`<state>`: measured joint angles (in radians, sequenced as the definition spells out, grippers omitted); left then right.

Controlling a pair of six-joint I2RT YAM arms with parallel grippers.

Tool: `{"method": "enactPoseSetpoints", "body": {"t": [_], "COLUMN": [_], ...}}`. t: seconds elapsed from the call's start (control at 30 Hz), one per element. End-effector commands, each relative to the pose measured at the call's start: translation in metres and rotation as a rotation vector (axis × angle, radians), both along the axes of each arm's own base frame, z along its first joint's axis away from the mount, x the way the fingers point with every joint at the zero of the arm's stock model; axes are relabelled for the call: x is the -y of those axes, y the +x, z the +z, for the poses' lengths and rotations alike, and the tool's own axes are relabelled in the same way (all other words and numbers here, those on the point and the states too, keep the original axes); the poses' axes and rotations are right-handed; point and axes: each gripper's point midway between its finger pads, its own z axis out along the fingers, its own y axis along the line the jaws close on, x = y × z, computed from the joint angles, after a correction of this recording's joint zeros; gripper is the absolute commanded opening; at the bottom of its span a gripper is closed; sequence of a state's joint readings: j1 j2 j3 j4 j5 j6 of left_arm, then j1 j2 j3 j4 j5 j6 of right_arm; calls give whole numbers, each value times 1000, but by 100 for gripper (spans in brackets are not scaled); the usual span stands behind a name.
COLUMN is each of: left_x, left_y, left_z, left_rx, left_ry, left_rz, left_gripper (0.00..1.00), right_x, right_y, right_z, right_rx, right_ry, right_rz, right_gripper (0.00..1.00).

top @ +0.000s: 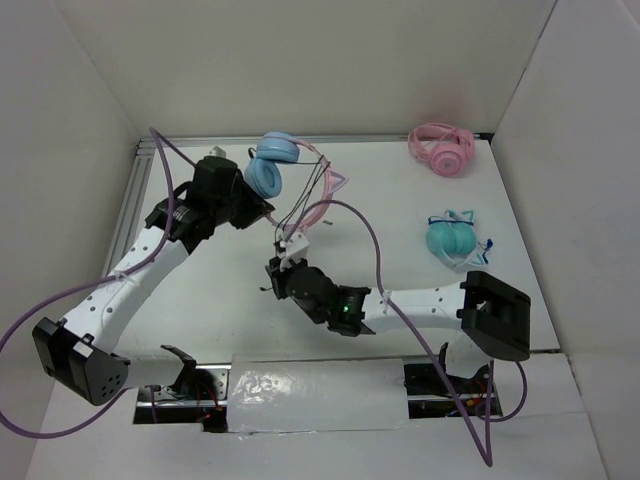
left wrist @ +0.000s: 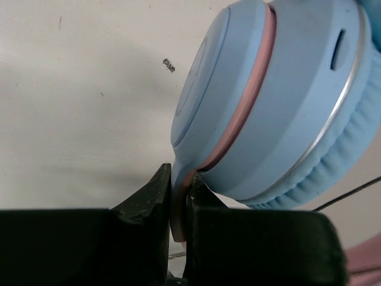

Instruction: Wrap the headphones

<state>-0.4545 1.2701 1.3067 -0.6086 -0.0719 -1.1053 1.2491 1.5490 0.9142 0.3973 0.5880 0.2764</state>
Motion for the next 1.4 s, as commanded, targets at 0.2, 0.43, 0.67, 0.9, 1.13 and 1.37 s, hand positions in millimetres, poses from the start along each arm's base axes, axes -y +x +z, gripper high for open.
{"method": "enactPoseSetpoints", "body": {"t": [0.2, 0.43, 0.67, 0.9, 1.13, 1.37], "left_x": [11, 12, 24, 24, 28, 36], "left_y": [-16, -21, -34, -31, -25, 7], "left_z": [62, 65, 75, 28, 15, 12], "left_rx": [199, 199, 294, 206, 284, 326], "left_ry": [-115, -126, -103, 12, 81, 199], "left_rz": [-119, -138, -326, -405, -502, -610], "left_gripper": [0, 0, 0, 0, 0, 0], "right_x": [33, 40, 56, 86, 139, 157], "right_y": [4, -3, 10, 14, 24, 45], "right_z": [-1, 1, -10, -38, -58, -21], "right_rx": [52, 42, 50, -20, -129, -120], "right_ry": [292, 384, 301, 113, -11, -115], "right_rz": [-104, -81, -118, -38, -55, 48], "right_gripper": [24, 20, 12, 11, 11, 13]}}
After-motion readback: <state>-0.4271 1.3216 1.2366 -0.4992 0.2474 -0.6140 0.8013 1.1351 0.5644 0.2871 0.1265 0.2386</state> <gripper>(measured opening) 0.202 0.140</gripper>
